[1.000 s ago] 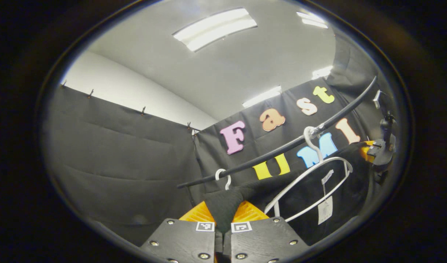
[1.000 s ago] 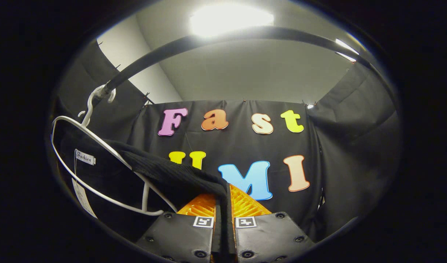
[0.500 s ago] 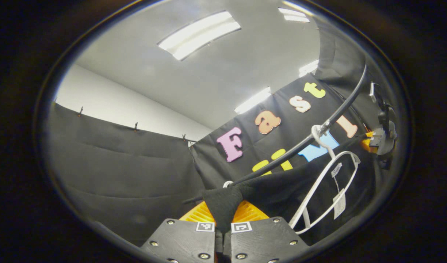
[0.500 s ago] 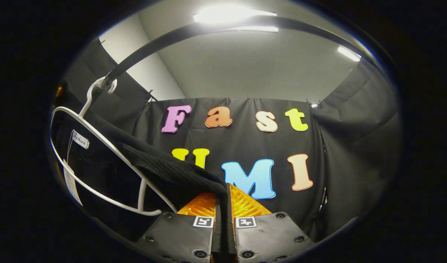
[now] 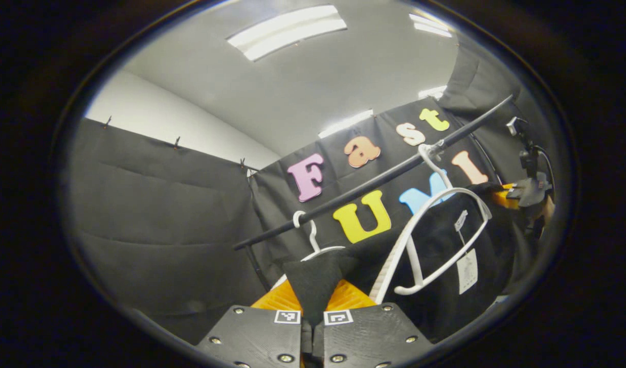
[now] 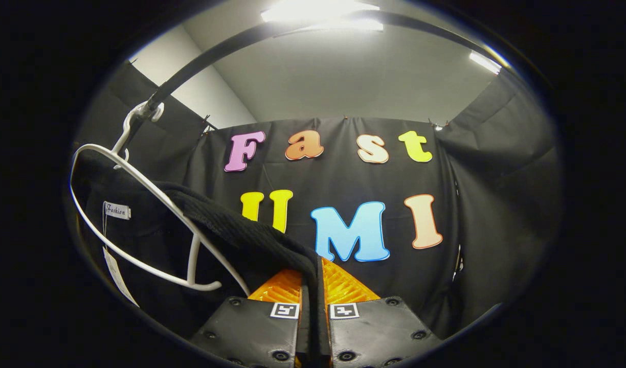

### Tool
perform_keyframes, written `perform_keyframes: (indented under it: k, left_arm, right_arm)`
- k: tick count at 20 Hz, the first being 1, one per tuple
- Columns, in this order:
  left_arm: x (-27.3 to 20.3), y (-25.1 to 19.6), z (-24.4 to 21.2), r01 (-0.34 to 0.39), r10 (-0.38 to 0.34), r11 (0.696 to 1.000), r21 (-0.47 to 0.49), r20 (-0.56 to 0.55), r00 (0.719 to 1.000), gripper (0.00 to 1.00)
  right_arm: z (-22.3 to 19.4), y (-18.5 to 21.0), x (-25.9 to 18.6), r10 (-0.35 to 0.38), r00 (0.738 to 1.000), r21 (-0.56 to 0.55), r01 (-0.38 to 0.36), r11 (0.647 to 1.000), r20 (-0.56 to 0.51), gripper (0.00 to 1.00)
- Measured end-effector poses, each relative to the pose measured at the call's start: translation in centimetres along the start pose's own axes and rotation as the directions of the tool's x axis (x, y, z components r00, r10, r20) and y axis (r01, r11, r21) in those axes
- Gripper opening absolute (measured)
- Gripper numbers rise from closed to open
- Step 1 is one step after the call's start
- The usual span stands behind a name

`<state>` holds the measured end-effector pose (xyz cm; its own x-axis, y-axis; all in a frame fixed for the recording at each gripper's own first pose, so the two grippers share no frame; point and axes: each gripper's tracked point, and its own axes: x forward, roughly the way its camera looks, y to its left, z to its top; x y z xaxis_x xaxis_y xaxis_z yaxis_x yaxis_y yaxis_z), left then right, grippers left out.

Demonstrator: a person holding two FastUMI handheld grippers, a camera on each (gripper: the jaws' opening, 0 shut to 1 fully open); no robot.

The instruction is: Grasp the clothes on the hanger with both hands and then place them into the laundry hamper below.

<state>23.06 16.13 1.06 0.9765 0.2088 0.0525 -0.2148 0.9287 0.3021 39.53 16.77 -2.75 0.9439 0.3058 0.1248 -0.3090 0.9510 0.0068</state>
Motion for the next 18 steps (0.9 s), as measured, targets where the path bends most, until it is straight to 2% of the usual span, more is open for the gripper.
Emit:
perform_keyframes:
  k: [4, 7, 8, 12, 14, 18]
  left_arm:
    - [-0.3, -1.8, -2.2, 0.02, -0.021, 0.999, -0.03, -0.035, 0.999, 0.0]
    - [-1.0, -3.1, -4.7, 0.039, -0.045, 0.996, -0.079, -0.076, 0.996, 0.01]
    - [-1.2, -3.8, -5.5, 0.047, -0.054, 0.996, -0.08, -0.088, 0.995, 0.01]
    - [-2.3, -5.7, -7.9, 0.07, -0.078, 0.995, -0.065, -0.131, 0.988, 0.02]
    - [-2.8, -6.5, -9.0, 0.076, -0.087, 0.994, -0.08, -0.15, 0.985, 0.01]
    - [-3.6, -7.9, -10.4, 0.071, -0.087, 0.993, -0.093, -0.176, 0.981, 0.02]
  right_arm:
    - [-1.3, -1.1, -0.2, -0.022, 0.999, -0.02, 0.021, 1.0, -0.03, 0.05]
    - [-3.3, -1.4, 0.9, -0.025, 0.995, 0.02, 0.027, 0.999, -0.092, 0.08]
    - [-3.9, -1.8, 0.4, -0.032, 0.993, 0.02, 0.034, 0.999, -0.11, 0.05]
    - [-6.5, -2.4, -1.1, -0.051, 0.982, 0.01, 0.054, 0.998, -0.18, 0.08]
    - [-7.4, -2.7, -1.8, -0.05, 0.977, 0.009, 0.053, 0.999, -0.206, 0.05]
    - [-8.3, -2.7, -3.5, -0.041, 0.972, -0.019, 0.038, 0.999, -0.23, 0.08]
